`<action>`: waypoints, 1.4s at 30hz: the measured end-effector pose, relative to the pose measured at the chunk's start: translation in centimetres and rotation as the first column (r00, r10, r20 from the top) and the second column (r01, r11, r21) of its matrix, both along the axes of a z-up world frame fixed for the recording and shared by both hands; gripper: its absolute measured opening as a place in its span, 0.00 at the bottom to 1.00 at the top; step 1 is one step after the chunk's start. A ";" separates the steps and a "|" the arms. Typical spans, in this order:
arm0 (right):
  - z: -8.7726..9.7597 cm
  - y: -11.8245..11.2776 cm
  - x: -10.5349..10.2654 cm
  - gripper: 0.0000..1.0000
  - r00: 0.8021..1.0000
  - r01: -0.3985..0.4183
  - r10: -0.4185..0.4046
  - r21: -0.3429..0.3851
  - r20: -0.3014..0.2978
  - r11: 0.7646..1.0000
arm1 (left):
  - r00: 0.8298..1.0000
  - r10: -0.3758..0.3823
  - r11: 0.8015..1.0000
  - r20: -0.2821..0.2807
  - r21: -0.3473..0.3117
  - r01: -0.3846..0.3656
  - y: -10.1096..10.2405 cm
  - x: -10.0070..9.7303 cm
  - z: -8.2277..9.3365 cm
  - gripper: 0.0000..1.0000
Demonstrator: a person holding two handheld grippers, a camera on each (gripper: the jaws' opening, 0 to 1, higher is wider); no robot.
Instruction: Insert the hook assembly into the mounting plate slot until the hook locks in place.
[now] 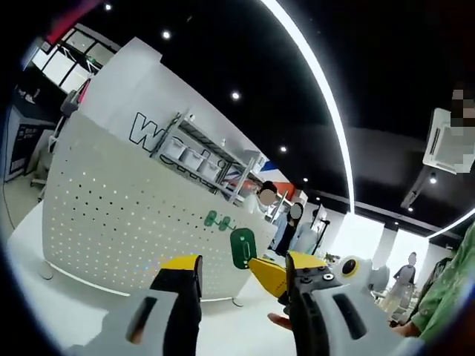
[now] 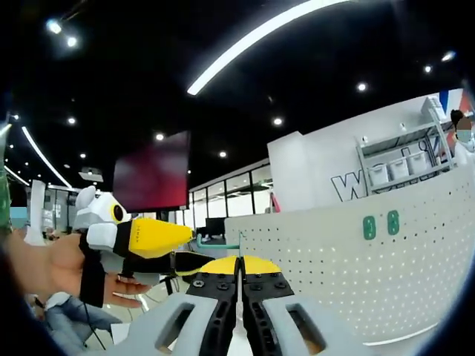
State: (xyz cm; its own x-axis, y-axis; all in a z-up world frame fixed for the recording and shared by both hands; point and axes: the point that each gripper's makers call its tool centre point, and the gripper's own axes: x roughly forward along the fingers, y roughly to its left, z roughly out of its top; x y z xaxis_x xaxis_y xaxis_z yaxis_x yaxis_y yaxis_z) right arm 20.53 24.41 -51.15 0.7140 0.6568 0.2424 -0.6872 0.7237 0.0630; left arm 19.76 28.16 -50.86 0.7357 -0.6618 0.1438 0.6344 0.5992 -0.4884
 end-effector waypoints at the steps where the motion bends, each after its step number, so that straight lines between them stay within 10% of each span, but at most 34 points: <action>1: 0.0 0.0 0.0 0.00 1.000 -0.001 0.001 0.000 0.001 1.000 | 1.000 0.001 1.000 0.002 -0.002 -0.001 0.0 0.1 0.1 0.44; 42: 0.9 1.1 -1.7 0.00 0.998 -0.022 0.023 -0.023 0.061 1.000 | 1.000 -0.018 1.000 0.015 -0.007 0.019 -0.6 0.0 0.9 0.19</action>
